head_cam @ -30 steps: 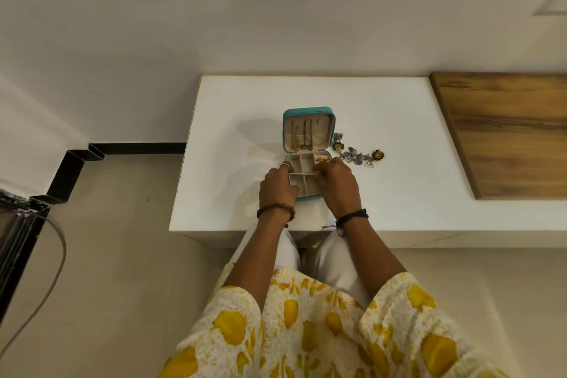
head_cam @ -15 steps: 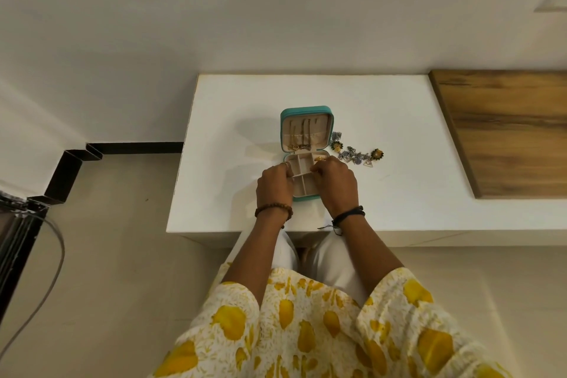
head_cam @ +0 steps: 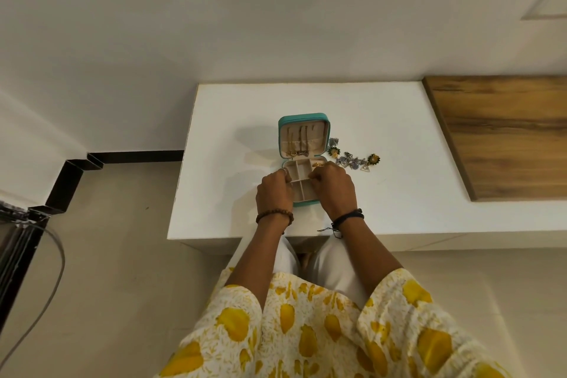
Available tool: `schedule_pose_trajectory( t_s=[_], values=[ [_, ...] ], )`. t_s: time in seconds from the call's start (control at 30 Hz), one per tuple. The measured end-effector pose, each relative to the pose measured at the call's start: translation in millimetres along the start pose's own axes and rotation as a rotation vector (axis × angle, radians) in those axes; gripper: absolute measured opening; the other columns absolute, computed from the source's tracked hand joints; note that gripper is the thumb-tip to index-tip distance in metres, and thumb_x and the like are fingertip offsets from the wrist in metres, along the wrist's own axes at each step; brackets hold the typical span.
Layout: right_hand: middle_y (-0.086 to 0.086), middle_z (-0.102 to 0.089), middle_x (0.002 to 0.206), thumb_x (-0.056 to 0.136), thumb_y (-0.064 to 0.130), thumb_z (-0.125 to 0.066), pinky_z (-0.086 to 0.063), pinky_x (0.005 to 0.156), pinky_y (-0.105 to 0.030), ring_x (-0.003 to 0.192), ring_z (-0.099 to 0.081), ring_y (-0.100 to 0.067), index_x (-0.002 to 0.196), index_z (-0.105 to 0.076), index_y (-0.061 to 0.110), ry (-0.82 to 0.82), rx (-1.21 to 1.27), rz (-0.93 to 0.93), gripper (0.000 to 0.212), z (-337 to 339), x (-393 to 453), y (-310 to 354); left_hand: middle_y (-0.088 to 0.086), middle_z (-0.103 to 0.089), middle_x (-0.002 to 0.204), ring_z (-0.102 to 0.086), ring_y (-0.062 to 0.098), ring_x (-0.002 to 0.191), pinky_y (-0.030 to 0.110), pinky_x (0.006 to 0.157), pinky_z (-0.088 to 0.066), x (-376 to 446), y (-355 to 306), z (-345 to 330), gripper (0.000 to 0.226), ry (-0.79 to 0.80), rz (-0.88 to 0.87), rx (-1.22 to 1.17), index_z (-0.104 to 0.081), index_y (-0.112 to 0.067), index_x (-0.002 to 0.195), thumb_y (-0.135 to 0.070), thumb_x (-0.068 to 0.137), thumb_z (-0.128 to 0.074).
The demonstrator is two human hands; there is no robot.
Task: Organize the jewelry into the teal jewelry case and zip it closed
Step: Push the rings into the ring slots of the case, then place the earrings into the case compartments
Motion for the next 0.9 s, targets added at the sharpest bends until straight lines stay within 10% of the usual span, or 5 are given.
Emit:
schedule_pose_trajectory(
  t_s=[0.6,0.9],
  values=[
    [-0.003,-0.067,0.095,0.087,0.011,-0.055,-0.046,0.07,-0.027,0.084,-0.06,-0.017,0.096,-0.07,0.014,-0.203,0.339,-0.001,0.017,29,-16,-31,0.007,-0.055,0.122,-0.051,0.023,0.114,0.038,0.082,-0.051,-25,-51,-18,0.025,-0.147,-0.311,-0.096,-0.061,-0.01,0.111,-0.021,0.09,-0.053],
    [-0.006,-0.071,0.082,0.084,0.011,-0.063,-0.054,0.075,-0.033,0.076,-0.065,-0.019,0.08,-0.071,0.01,-0.29,0.701,-0.36,0.009,60,17,-121,0.01,-0.062,0.103,-0.051,0.024,0.105,0.042,0.082,-0.049,29,-121,-66,0.02,0.048,-0.507,0.017,-0.065,-0.009,0.098,-0.016,0.093,-0.047]
  ],
)
Point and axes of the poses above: each hand's wrist, its own x-axis towards the middle knuckle, its own z-axis out of the back of the hand, y = z × x, the point moved 3 cm from there along x, towards the middle knuckle
